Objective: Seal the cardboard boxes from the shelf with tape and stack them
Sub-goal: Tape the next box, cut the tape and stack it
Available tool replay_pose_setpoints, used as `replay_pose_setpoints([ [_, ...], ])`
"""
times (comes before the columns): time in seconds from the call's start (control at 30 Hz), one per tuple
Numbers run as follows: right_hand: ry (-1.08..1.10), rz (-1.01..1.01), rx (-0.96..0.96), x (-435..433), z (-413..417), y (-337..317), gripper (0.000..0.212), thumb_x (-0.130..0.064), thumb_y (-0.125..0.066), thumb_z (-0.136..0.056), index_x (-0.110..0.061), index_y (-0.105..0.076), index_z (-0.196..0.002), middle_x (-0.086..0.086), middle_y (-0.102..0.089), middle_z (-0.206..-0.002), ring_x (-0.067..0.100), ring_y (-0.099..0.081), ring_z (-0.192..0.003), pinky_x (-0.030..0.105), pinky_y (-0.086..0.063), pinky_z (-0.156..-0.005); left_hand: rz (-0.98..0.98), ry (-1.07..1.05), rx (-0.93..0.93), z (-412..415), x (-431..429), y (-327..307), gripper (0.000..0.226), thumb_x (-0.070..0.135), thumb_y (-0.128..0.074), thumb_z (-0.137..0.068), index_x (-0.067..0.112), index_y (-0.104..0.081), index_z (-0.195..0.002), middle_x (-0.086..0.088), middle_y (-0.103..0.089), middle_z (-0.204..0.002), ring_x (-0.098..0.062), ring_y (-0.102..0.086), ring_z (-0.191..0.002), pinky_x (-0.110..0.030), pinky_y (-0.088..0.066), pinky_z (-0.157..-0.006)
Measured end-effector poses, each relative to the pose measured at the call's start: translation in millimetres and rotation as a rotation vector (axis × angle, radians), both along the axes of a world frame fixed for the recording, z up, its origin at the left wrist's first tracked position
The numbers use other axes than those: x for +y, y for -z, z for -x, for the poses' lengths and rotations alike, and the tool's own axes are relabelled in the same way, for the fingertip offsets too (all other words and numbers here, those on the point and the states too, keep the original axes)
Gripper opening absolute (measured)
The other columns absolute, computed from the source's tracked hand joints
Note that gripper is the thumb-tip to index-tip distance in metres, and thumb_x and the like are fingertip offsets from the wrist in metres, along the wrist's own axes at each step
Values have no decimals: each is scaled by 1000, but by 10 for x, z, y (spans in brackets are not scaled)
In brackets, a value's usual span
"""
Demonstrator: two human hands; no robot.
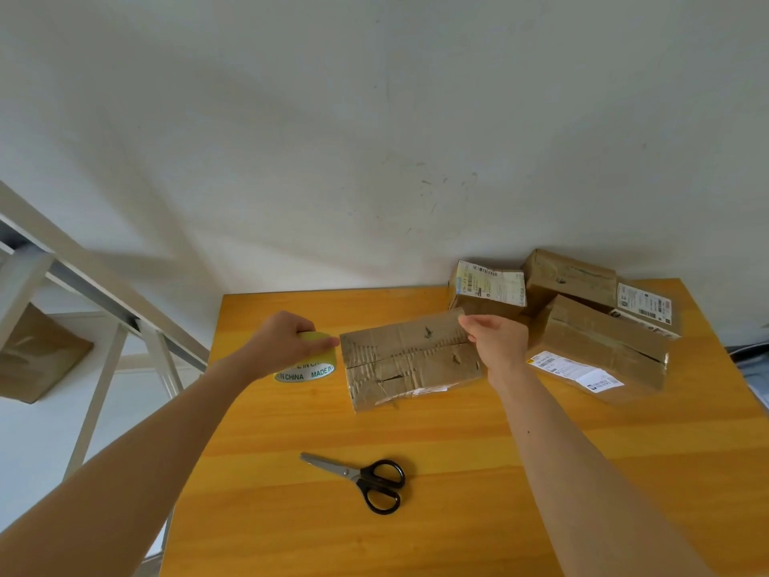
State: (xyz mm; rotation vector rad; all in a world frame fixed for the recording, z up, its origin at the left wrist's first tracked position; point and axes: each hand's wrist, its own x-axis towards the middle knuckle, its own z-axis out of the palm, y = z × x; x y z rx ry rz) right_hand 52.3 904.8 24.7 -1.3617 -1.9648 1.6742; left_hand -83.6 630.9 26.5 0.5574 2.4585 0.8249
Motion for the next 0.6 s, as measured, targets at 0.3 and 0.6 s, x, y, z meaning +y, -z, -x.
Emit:
replay_pose_setpoints([
  [0.3,25,-57,-29,19,0,174,15,-19,-74,-85,-25,-69,-73,-8,-67,-77,18,-65,-88,38,-54,-84,111,-50,53,-10,98,69,44,60,-71,-72,22,-63,-51,4,-53,-48,-10,-50,-44,-22,-30,-39],
  [0.6,-5,-166,-77,58,6,213,13,-22,-73,-86,-12,-76,-93,-6,-68,-78,13,-65,-77,26,-50,-69,161,-38,46,28,153,115,44,61,-70,-72,20,-66,-57,-1,-57,-55,-15,-51,-50,-30,-34,-48],
])
